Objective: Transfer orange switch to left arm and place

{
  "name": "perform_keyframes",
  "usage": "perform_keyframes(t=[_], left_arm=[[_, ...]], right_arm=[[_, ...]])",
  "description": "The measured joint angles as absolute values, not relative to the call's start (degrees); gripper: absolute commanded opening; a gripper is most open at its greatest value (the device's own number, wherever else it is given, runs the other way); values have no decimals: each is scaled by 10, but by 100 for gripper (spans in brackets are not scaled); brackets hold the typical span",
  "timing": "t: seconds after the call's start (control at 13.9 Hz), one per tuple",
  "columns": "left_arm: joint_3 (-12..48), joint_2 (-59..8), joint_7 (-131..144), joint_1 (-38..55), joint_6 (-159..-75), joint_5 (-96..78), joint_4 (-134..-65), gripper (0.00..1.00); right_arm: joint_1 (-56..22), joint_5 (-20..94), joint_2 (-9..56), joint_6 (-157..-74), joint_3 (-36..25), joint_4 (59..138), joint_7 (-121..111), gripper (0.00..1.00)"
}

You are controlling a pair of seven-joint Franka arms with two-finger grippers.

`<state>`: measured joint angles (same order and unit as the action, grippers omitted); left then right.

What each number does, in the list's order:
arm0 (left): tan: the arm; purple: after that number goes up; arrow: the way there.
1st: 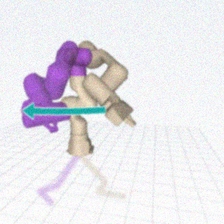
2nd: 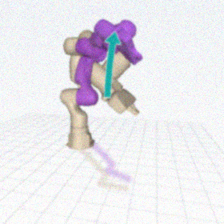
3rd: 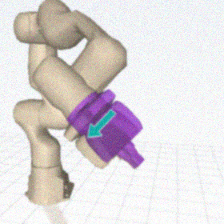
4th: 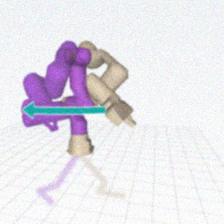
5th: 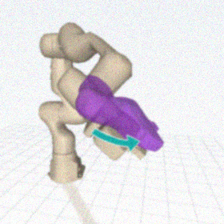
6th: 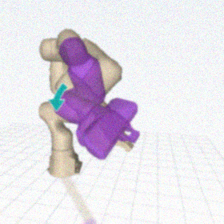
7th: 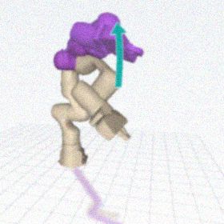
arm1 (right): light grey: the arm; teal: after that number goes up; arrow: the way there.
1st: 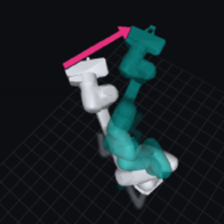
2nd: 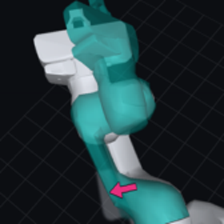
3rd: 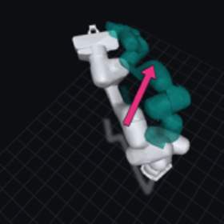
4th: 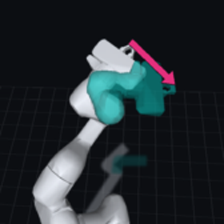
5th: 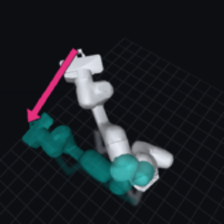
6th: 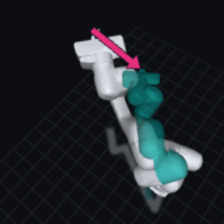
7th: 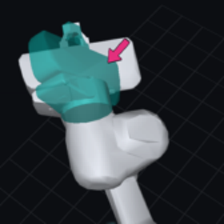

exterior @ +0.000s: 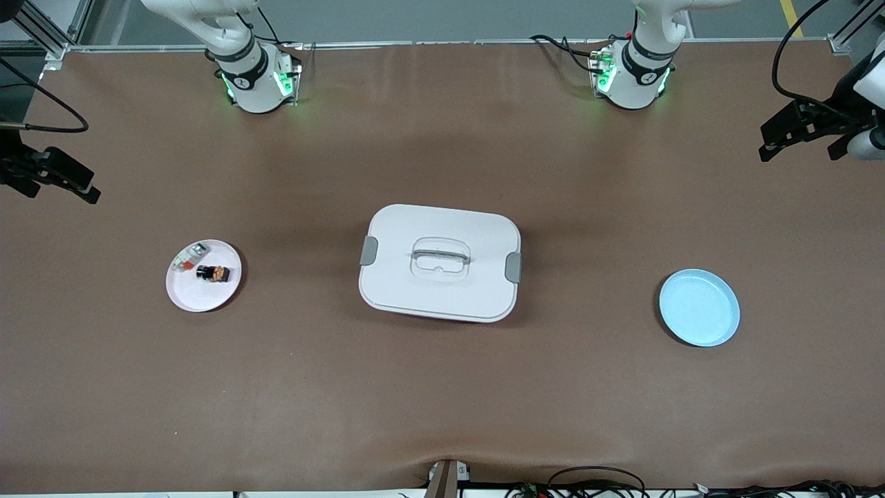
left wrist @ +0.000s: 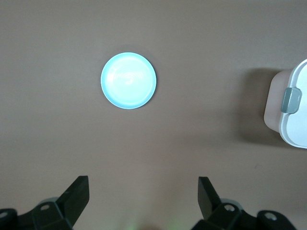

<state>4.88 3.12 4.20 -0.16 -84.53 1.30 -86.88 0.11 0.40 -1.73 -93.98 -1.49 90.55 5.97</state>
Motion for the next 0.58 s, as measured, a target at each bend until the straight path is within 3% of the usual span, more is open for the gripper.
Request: perform_keyframes(t=[0.58], left_arm=[[49, 30, 42, -2, -842, 13, -869, 100]], right_arm=[[1, 4, -17, -940, -15, 905, 60, 100]])
